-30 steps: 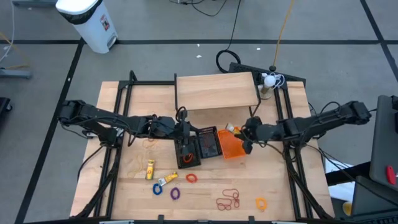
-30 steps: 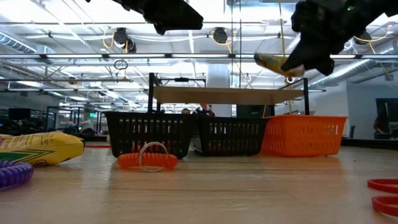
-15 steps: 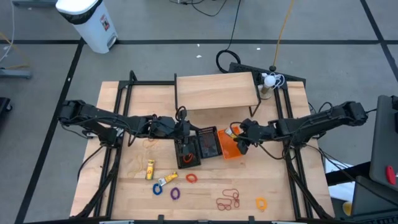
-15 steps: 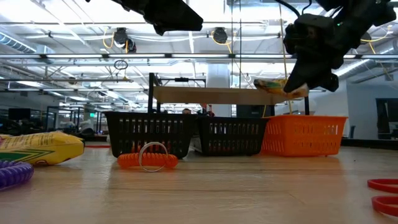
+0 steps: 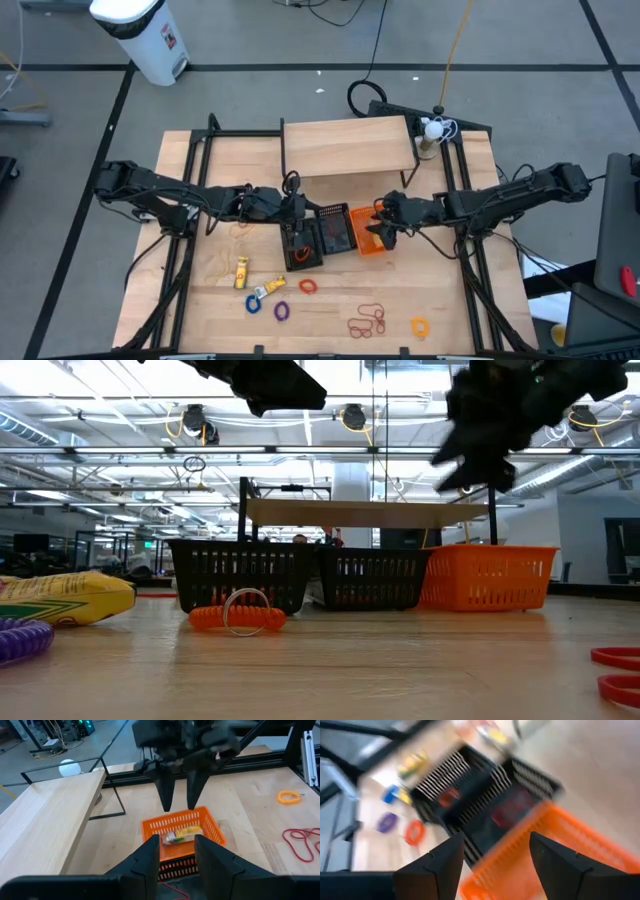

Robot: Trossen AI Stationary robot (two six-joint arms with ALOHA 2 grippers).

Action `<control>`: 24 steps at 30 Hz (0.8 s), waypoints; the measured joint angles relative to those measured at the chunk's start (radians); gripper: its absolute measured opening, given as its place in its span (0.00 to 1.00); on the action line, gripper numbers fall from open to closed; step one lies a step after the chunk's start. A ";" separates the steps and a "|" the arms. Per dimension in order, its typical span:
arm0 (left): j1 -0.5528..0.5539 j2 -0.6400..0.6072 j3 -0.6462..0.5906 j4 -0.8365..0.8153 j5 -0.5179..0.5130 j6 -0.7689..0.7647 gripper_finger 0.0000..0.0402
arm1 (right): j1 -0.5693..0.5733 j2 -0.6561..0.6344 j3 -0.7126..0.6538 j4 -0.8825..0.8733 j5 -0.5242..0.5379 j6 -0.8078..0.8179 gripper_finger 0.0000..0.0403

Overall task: Pick & Place Office Desk Supplies
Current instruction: Put the yellow crayon bag into the orange bin

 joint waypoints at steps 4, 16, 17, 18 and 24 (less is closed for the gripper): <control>0.000 0.000 0.000 -0.002 0.022 -0.042 0.31 | 0.055 0.000 0.000 0.245 -0.009 -0.242 0.54; -0.102 -0.074 0.001 0.018 0.372 0.083 0.31 | 0.304 0.000 0.000 0.667 -0.211 -0.829 0.54; -0.120 -0.095 0.001 -0.017 0.327 0.082 0.31 | 0.308 0.000 0.000 0.667 -0.210 -0.844 0.54; -0.141 -0.115 0.001 -0.043 0.271 0.073 0.31 | 0.307 0.000 0.000 0.666 -0.210 -0.853 0.54; -0.350 -0.220 0.001 -0.105 -0.093 0.045 0.31 | 0.268 0.000 0.000 0.665 -0.181 -0.856 0.54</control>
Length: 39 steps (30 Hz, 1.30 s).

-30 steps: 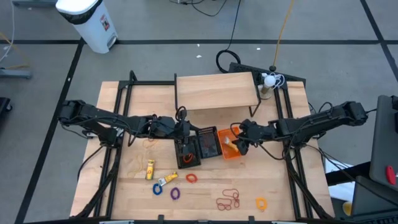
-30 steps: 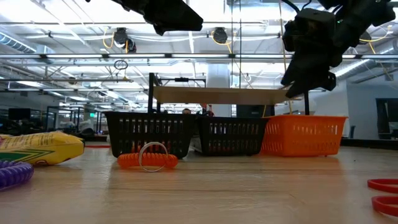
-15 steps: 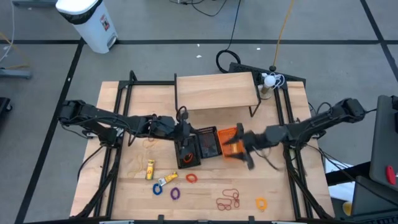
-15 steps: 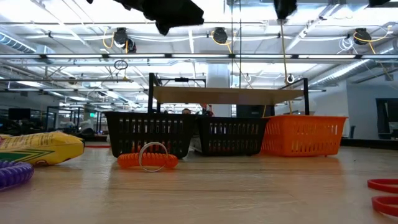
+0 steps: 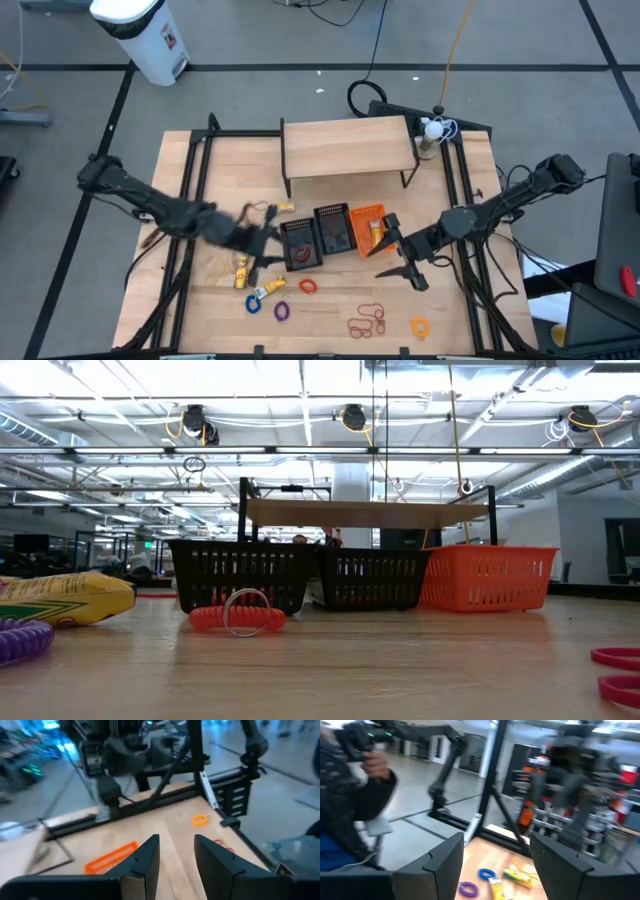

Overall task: Pick & Place Office Desk Supplies
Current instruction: Put the yellow crayon bag into the orange bin

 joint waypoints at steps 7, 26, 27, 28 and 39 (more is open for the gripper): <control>-0.292 -0.084 0.000 -0.351 -0.840 -0.261 0.31 | -0.036 0.000 -0.001 -0.022 0.144 -0.003 0.54; 0.021 0.008 -0.016 -1.146 -0.420 -1.201 0.31 | -0.159 0.000 -0.001 0.004 0.161 -0.143 0.54; 0.049 0.029 -0.024 -1.131 -0.388 -1.167 0.31 | -0.161 0.000 -0.001 0.005 0.161 -0.149 0.54; 0.078 0.050 -0.035 -1.111 -0.358 -1.122 0.31 | -0.164 0.000 -0.001 0.004 0.160 -0.154 0.54; 0.323 0.199 -0.127 -0.816 -0.190 -0.621 0.31 | -0.174 0.000 -0.001 -0.005 0.160 -0.140 0.54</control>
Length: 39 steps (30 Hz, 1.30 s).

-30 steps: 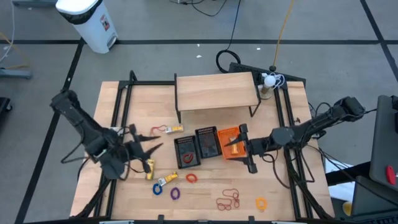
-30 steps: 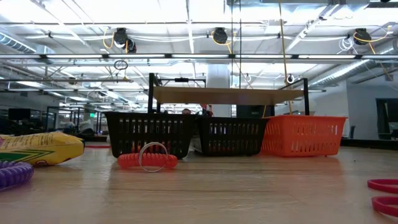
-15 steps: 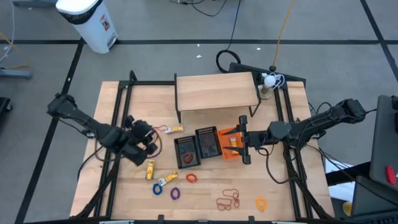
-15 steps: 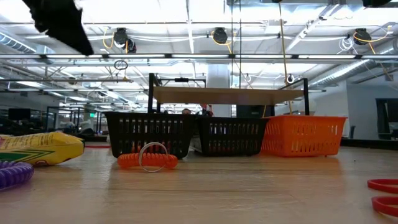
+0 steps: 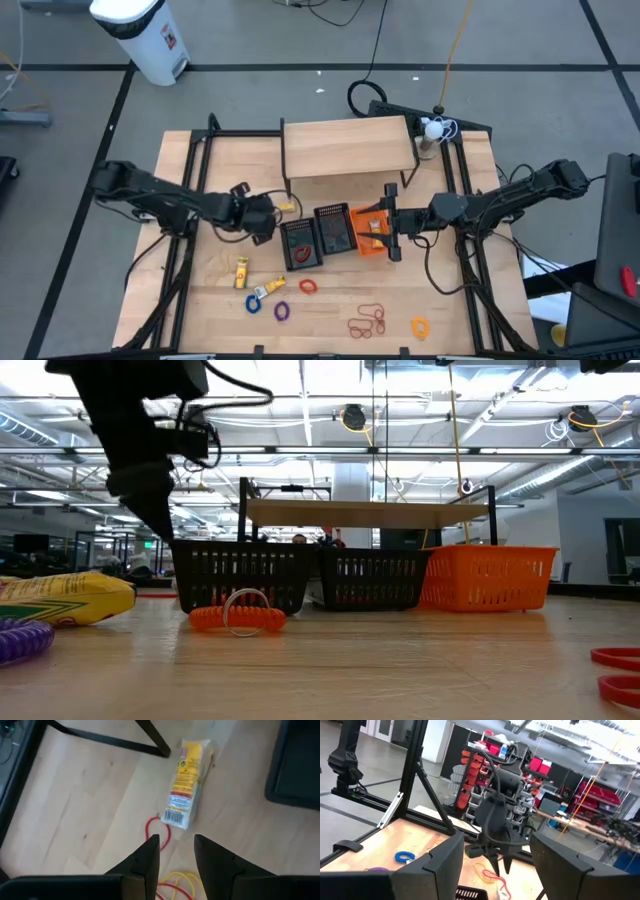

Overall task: Pick & Place Office Desk Supplies
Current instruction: Put the yellow crayon bag into the orange bin

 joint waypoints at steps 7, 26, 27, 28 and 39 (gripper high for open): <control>0.094 0.027 -0.051 0.153 0.118 0.149 0.31 | 0.000 0.000 0.000 -0.055 0.000 0.071 0.54; 0.248 0.027 -0.068 0.263 0.373 0.211 0.31 | 0.000 0.000 0.000 -0.078 0.000 0.144 0.54; 0.252 0.027 -0.068 0.262 0.375 0.212 0.31 | 0.000 0.000 0.000 -0.078 0.000 0.144 0.54; 0.256 0.027 -0.068 0.263 0.381 0.213 0.31 | 0.000 0.000 0.000 -0.078 0.000 0.143 0.54; 0.289 0.027 -0.068 0.262 0.433 0.213 0.31 | 0.000 0.000 0.000 -0.078 0.000 0.142 0.54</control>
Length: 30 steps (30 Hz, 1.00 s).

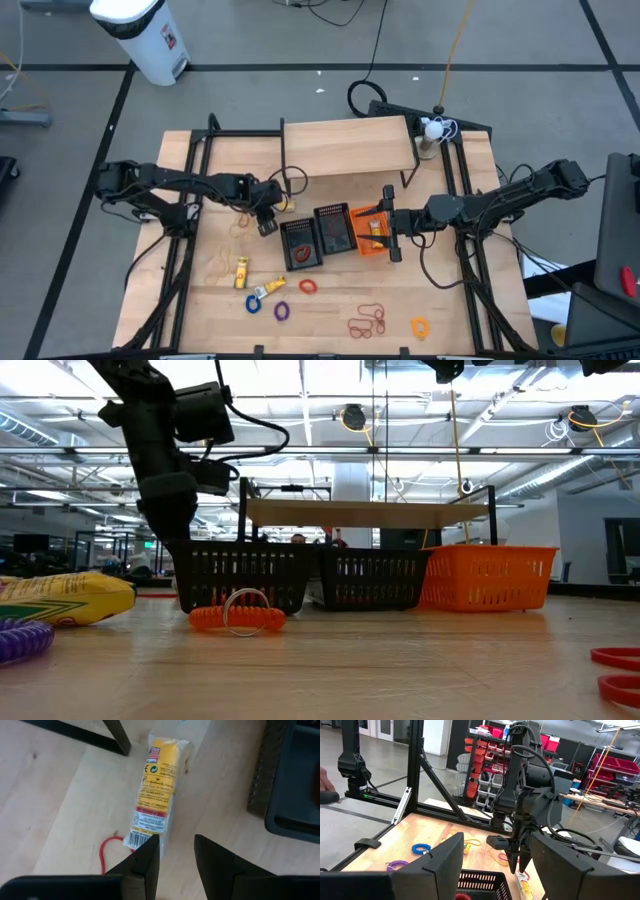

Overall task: Pick & Place Office Desk Supplies
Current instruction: Put the yellow crayon bag into the orange bin

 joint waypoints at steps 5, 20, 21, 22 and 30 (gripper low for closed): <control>0.000 0.000 0.000 0.001 -0.005 0.000 0.31 | 0.000 0.000 0.000 0.000 0.000 0.000 0.54; -0.001 0.000 -0.019 0.019 -0.063 0.074 0.32 | 0.000 0.000 0.000 0.000 0.000 0.000 0.54; -0.001 0.000 -0.029 0.031 -0.063 0.074 0.34 | 0.000 0.000 0.000 0.000 0.000 0.000 0.54; -0.002 0.000 -0.042 0.049 -0.063 0.074 0.36 | 0.000 0.000 0.000 0.000 0.000 0.000 0.54; -0.003 0.000 -0.149 0.235 -0.065 0.108 0.56 | 0.000 0.000 0.000 0.000 0.000 0.000 0.54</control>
